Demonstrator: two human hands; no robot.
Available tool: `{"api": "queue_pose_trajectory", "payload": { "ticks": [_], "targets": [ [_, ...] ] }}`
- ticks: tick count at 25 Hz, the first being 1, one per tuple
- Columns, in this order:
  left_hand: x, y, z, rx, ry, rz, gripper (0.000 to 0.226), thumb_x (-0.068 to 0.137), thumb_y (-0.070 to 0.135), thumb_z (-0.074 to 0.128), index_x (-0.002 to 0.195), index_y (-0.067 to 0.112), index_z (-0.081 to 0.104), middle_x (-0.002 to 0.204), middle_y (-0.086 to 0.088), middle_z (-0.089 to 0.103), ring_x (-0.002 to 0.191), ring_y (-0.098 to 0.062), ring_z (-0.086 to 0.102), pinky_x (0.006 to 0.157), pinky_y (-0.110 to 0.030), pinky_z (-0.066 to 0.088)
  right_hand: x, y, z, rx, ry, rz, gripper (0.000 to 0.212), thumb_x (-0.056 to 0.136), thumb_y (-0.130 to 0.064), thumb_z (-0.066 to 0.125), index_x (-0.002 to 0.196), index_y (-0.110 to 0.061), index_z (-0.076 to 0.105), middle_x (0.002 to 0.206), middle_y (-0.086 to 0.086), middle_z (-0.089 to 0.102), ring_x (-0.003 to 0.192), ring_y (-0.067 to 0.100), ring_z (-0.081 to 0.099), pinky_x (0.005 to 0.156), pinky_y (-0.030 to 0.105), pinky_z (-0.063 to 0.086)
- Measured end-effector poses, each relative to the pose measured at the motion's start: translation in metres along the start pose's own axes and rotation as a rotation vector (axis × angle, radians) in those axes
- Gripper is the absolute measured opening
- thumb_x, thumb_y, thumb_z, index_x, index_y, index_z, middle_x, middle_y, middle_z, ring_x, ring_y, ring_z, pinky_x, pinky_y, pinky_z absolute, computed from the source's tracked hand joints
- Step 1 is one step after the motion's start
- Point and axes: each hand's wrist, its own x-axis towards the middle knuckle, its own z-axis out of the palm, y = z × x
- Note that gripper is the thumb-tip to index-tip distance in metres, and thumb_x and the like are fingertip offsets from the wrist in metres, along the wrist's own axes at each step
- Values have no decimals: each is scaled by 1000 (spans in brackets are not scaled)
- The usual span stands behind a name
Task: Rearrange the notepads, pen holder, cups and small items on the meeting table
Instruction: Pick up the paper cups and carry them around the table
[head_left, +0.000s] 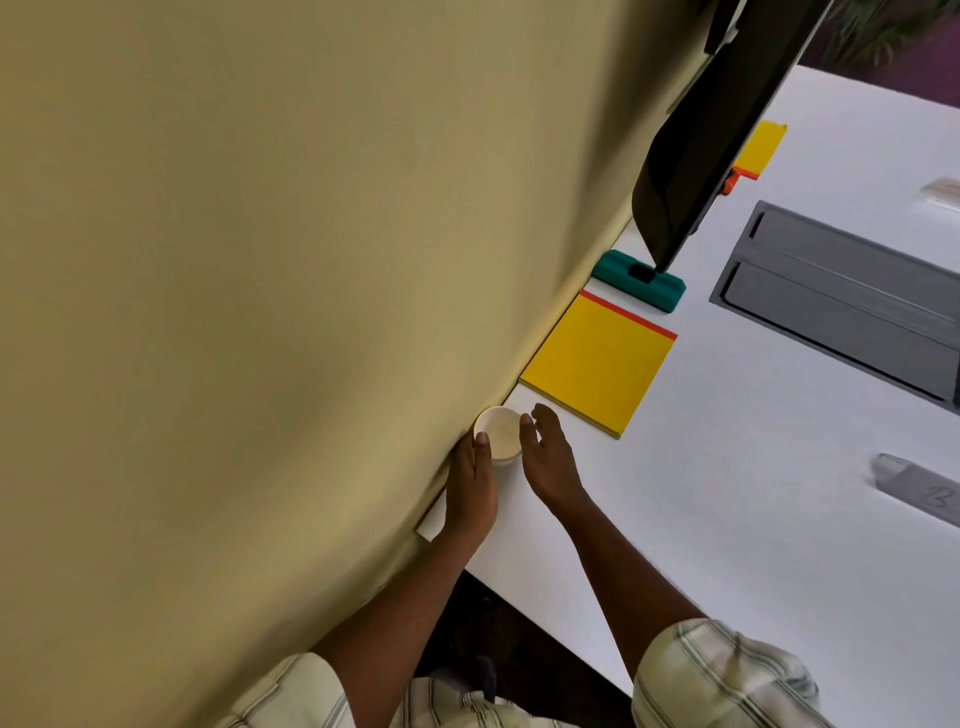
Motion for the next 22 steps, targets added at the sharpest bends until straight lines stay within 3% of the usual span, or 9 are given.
{"api": "queue_pose_trajectory", "payload": {
  "ticks": [4, 7, 12, 16, 20, 22],
  "targets": [
    [4, -3, 7, -40, 18, 31, 39, 101, 25, 38, 136, 9, 45, 136, -3, 49, 123, -12, 46, 102, -20, 33, 4, 0, 8, 53, -60, 48, 46, 102, -36, 30, 143, -14, 34, 145, 8, 42, 129, 26, 44, 95, 26, 35],
    [4, -6, 8, -43, -26, 50, 40, 101, 21, 39, 139, 11, 40, 132, 6, 44, 119, -2, 41, 98, -13, 30, 3, 1, 10, 57, -53, 62, 39, 103, -27, 31, 139, -15, 39, 140, 9, 48, 123, 26, 48, 92, 27, 38],
    [1, -1, 5, -18, -122, 111, 42, 101, 19, 38, 143, 15, 34, 132, 13, 41, 123, -1, 40, 91, 2, 29, -3, 1, 4, 49, -27, 41, 37, 100, -15, 34, 137, -16, 41, 137, 9, 50, 121, 27, 49, 93, 29, 41],
    [-8, 7, 2, -24, -204, 156, 47, 98, 23, 44, 144, 16, 33, 140, -1, 43, 128, -15, 44, 104, -24, 39, -15, -8, -10, 61, -11, 2, 37, 101, -16, 34, 137, -14, 41, 136, 12, 50, 121, 31, 50, 98, 47, 47],
    [-23, 25, 1, -18, -228, 163, 54, 96, 28, 49, 145, 30, 25, 133, 4, 34, 122, -10, 41, 90, -13, 40, -33, -20, -28, 91, 3, -47, 37, 102, -21, 35, 137, -13, 40, 135, 13, 50, 119, 31, 51, 95, 50, 49],
    [-36, 36, 0, -27, -259, 198, 51, 95, 29, 51, 140, 40, 28, 124, 9, 35, 119, -8, 43, 91, -18, 42, -46, -28, -39, 111, 22, -76, 37, 102, -22, 34, 137, -13, 38, 134, 13, 50, 117, 31, 52, 94, 50, 50]
  ]
}}
